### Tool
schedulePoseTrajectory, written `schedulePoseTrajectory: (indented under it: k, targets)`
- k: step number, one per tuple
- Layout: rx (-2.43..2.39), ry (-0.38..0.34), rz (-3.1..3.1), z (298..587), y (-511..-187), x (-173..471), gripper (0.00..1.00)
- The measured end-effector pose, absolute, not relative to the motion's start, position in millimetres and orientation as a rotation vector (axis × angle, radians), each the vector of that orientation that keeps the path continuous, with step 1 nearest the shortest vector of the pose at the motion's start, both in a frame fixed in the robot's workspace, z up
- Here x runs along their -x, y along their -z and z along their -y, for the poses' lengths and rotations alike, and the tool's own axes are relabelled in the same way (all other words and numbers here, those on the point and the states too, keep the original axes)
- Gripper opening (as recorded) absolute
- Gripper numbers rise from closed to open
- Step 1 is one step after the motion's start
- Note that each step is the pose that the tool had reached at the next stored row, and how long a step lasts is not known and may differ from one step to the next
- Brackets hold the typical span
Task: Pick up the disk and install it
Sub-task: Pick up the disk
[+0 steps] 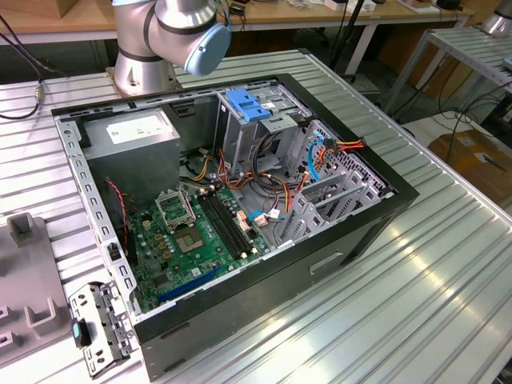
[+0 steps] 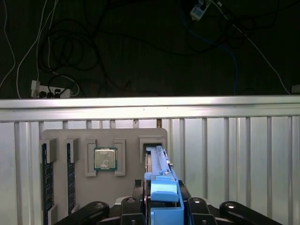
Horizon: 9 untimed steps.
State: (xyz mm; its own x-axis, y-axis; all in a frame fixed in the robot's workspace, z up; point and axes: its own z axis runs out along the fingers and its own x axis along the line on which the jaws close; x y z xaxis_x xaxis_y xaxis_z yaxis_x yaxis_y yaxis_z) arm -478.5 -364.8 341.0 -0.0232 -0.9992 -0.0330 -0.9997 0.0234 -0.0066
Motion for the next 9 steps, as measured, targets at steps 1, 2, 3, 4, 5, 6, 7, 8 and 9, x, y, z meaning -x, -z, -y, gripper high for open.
schedulePoseTrajectory:
  k: [1, 2, 3, 4, 5, 6, 7, 8, 9]
  targets:
    - [2.176, -0.029, -2.227, 364.8, -341.5, 478.5, 0.37]
    - [2.176, -0.028, -2.227, 364.8, -342.0, 478.5, 0.37]
    - [2.175, -0.028, -2.227, 364.8, -342.4, 478.5, 0.37]
    - [2.176, -0.029, -2.227, 364.8, -343.1, 478.5, 0.37]
    - [2.176, -0.029, -2.227, 364.8, -343.7, 478.5, 0.37]
    - [2.176, -0.029, -2.227, 364.8, -344.4, 478.5, 0.37]
    - [2.176, -0.028, -2.227, 364.8, -345.2, 478.5, 0.37]
    - [2.176, -0.029, -2.227, 364.8, -346.0, 478.5, 0.37]
    - [2.176, -0.029, -2.227, 364.8, -346.8, 478.5, 0.37]
